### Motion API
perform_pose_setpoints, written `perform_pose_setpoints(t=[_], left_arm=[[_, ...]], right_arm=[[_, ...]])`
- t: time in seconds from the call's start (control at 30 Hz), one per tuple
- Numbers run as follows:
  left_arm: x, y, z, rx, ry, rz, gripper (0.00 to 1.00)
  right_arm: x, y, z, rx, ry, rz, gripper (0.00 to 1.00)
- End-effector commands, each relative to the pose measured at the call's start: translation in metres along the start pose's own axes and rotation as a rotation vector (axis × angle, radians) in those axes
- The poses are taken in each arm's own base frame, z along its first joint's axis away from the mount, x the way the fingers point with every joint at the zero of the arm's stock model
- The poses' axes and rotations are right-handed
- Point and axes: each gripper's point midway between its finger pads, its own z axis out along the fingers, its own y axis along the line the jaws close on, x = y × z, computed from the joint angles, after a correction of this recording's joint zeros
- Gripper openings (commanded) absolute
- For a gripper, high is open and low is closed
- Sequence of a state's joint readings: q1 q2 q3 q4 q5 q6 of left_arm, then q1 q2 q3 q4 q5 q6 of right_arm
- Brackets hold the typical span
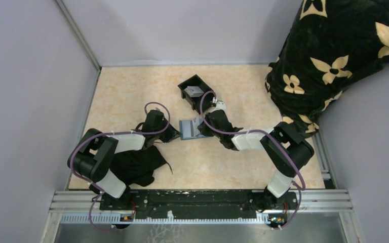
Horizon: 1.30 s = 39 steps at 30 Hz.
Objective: Put the credit cards into the card holder
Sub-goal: Insert the credit card into the card holder.
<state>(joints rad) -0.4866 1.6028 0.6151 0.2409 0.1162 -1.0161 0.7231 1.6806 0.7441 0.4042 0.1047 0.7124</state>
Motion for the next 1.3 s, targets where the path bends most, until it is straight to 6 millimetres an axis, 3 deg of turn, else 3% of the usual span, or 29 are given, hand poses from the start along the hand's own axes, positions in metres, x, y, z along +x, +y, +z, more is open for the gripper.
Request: perform_pose_setpoints(t=[0.0,1.27], left_arm=[[0.0,-0.01,0.004,0.025,0.005,0.009,0.2],[0.007,-0.007,0.006,0.018,0.021,0.009,0.2]], right_arm=[[0.0,-0.002,0.001,-0.014,-0.012,0.025,0.0],[0.013,-0.029,-0.006,0.045,-0.008,0.122,0.0]])
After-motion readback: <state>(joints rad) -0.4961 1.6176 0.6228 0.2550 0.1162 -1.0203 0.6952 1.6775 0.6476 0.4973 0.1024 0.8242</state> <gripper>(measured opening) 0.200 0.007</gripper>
